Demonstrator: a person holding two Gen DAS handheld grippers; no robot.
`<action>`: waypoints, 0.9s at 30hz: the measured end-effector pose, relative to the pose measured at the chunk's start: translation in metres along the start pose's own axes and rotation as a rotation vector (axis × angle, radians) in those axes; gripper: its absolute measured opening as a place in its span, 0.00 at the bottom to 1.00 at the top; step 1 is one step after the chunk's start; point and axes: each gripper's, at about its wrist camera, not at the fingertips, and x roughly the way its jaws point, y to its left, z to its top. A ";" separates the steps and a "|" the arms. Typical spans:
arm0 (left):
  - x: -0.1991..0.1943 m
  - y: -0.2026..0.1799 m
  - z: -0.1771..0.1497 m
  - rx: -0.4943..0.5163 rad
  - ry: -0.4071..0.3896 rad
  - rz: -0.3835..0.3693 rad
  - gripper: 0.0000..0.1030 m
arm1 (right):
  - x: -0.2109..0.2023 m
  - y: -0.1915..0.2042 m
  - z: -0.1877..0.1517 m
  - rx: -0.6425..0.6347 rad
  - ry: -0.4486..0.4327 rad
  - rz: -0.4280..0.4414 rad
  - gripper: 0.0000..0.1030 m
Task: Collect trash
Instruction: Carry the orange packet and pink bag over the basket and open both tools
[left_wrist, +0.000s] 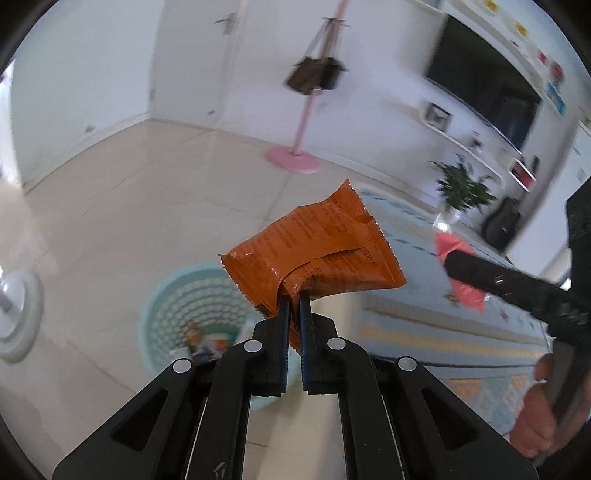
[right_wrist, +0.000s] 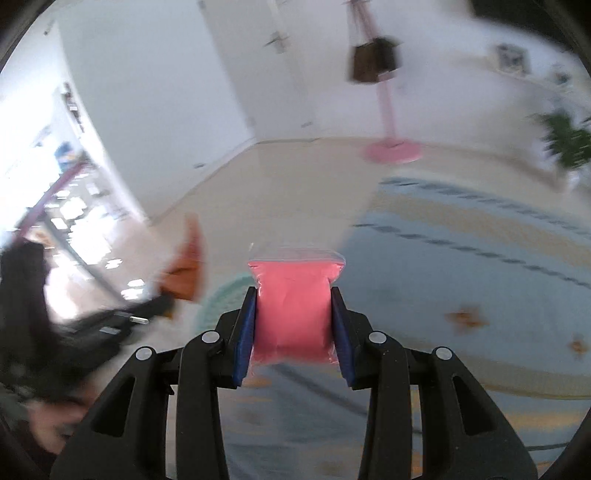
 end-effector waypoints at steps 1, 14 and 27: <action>0.004 0.012 -0.001 -0.016 0.008 0.011 0.03 | 0.009 0.009 0.003 -0.004 0.010 0.012 0.34; 0.091 0.108 -0.029 -0.198 0.134 0.038 0.16 | 0.157 0.052 -0.001 -0.014 0.239 -0.041 0.35; 0.049 0.077 -0.014 -0.128 0.063 -0.002 0.44 | 0.128 0.017 0.003 0.075 0.196 0.038 0.42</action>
